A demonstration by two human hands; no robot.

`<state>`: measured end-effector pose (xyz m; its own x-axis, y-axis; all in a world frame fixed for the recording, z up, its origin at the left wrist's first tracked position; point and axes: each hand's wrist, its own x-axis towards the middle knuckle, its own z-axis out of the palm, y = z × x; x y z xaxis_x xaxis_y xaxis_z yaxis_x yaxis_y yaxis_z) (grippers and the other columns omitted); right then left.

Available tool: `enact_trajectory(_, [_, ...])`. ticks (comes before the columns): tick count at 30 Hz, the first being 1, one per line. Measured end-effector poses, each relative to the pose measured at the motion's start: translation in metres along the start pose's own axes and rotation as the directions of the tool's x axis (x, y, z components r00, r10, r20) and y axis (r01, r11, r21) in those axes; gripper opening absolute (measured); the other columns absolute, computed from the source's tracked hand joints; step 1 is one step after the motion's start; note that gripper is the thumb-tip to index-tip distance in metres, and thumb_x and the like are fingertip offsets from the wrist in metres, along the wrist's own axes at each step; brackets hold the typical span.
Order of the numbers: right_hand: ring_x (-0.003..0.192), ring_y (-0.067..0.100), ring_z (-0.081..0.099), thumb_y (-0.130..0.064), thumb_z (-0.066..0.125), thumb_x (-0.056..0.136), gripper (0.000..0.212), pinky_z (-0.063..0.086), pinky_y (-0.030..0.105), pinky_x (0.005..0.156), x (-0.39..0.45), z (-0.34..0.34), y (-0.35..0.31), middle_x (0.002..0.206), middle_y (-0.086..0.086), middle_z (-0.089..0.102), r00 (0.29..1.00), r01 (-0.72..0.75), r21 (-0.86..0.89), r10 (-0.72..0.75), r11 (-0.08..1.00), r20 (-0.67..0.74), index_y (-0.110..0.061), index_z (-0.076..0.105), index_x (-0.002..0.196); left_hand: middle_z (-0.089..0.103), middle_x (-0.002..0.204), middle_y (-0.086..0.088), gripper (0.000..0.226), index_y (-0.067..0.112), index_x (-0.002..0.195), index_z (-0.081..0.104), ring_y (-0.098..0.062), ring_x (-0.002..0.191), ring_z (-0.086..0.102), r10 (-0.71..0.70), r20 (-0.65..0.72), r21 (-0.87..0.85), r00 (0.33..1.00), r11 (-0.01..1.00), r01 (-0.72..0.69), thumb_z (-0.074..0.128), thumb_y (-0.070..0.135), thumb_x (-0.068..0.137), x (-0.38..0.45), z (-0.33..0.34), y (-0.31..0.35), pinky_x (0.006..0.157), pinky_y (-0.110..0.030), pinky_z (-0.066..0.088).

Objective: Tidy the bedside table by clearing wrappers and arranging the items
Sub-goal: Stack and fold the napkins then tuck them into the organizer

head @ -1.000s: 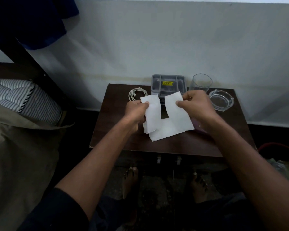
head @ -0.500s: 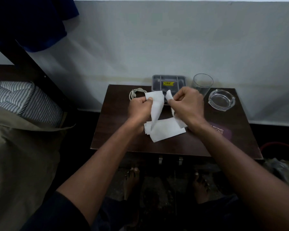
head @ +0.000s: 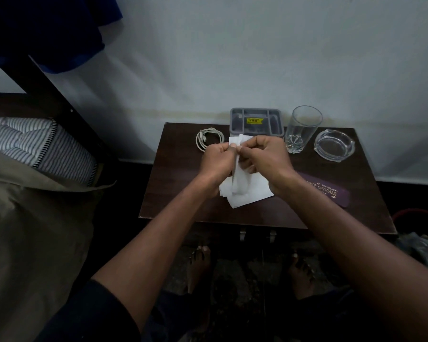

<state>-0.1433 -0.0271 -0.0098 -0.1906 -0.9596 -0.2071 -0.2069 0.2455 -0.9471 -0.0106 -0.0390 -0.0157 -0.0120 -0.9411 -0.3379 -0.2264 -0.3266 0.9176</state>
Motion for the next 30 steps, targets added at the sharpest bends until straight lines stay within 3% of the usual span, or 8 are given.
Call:
enact_trajectory(6, [0.063,0.011,0.069,-0.001,0.069,0.098,0.014,0.058,0.024,0.058,0.008,-0.011,0.002,0.074,0.003,0.079,0.983,-0.073,0.027,0.067,0.997,0.170,-0.011,0.079,0.093,0.081,0.107,-0.008,0.021,0.008,0.117,0.079,-0.027,0.101,0.078,0.024,0.118,0.018,0.993,1.000,-0.026,0.067,0.017,0.103,0.005,-0.012,-0.003,0.088,-0.043,0.065])
enact_trajectory(8, [0.072,0.017,0.071,0.000,0.075,0.089,0.015,0.059,0.030,0.064,0.013,-0.017,0.009,0.082,0.005,0.080,0.997,0.039,-0.288,-0.018,0.957,0.078,-0.014,0.080,0.094,0.080,0.112,-0.009,0.022,0.010,0.119,0.079,-0.030,0.108,0.075,0.030,0.078,0.194,0.996,0.980,-0.045,0.063,0.013,0.103,0.008,-0.015,-0.006,0.092,-0.045,0.063])
enact_trajectory(11, [0.110,0.027,0.069,-0.010,0.085,0.077,0.035,0.055,0.040,0.092,0.019,-0.020,0.020,0.110,0.001,0.077,0.979,0.200,-0.846,-0.075,0.494,0.188,-0.025,0.078,0.108,0.075,0.115,-0.011,0.023,0.011,0.114,0.074,-0.033,0.111,0.069,0.118,-0.033,0.568,0.992,0.819,-0.079,0.055,0.021,0.107,0.011,-0.019,-0.007,0.087,-0.039,0.053])
enact_trajectory(14, [0.139,0.033,0.045,-0.027,0.093,0.073,0.066,0.034,0.047,0.109,0.021,-0.017,0.031,0.138,0.002,0.061,0.958,0.233,-0.899,0.071,0.370,0.278,-0.027,0.066,0.132,0.070,0.126,-0.014,0.028,0.007,0.124,0.065,-0.037,0.118,0.064,0.089,-0.015,0.616,0.996,0.785,-0.061,0.054,0.027,0.108,0.016,-0.026,-0.006,0.095,-0.042,0.052])
enact_trajectory(17, [0.140,0.033,0.041,-0.034,0.093,0.073,0.064,0.029,0.046,0.106,0.028,-0.016,0.040,0.138,0.004,0.060,0.961,0.231,-0.910,0.067,0.345,0.270,-0.025,0.064,0.129,0.070,0.127,-0.008,0.028,0.009,0.130,0.066,-0.032,0.121,0.064,0.085,0.197,0.660,0.977,0.725,-0.196,0.060,0.023,0.106,0.020,-0.036,-0.005,0.092,-0.036,0.050])
enact_trajectory(21, [0.133,0.035,0.046,-0.027,0.088,0.076,0.034,0.032,0.045,0.102,0.031,-0.014,0.041,0.118,0.006,0.065,0.968,0.222,-0.894,0.019,0.389,0.249,-0.025,0.076,0.107,0.068,0.094,0.012,0.016,0.026,0.109,0.073,-0.019,0.102,0.067,-0.018,0.562,0.652,0.827,0.625,-0.429,0.069,0.014,0.100,0.016,-0.044,-0.007,0.086,-0.031,0.049])
enact_trajectory(26, [0.095,0.029,0.059,-0.021,0.079,0.084,0.003,0.040,0.033,0.075,0.031,-0.018,0.033,0.082,0.002,0.061,0.953,0.270,-0.804,-0.031,0.530,0.300,-0.021,0.076,0.086,0.079,0.101,0.004,0.010,0.025,0.102,0.076,-0.014,0.097,0.071,0.089,0.577,0.587,0.812,0.646,-0.488,0.076,0.017,0.096,0.016,-0.038,-0.009,0.091,-0.039,0.056])
enact_trajectory(30, [0.086,0.017,0.061,-0.014,0.077,0.088,0.018,0.040,0.026,0.059,0.030,-0.028,0.023,0.086,-0.002,0.067,0.913,0.296,-0.693,0.019,0.657,0.408,-0.016,0.082,0.104,0.077,0.103,0.001,0.012,0.021,0.108,0.077,-0.022,0.102,0.070,0.171,0.538,0.610,0.825,0.597,-0.521,0.073,0.018,0.097,0.019,-0.026,-0.012,0.092,-0.047,0.056])
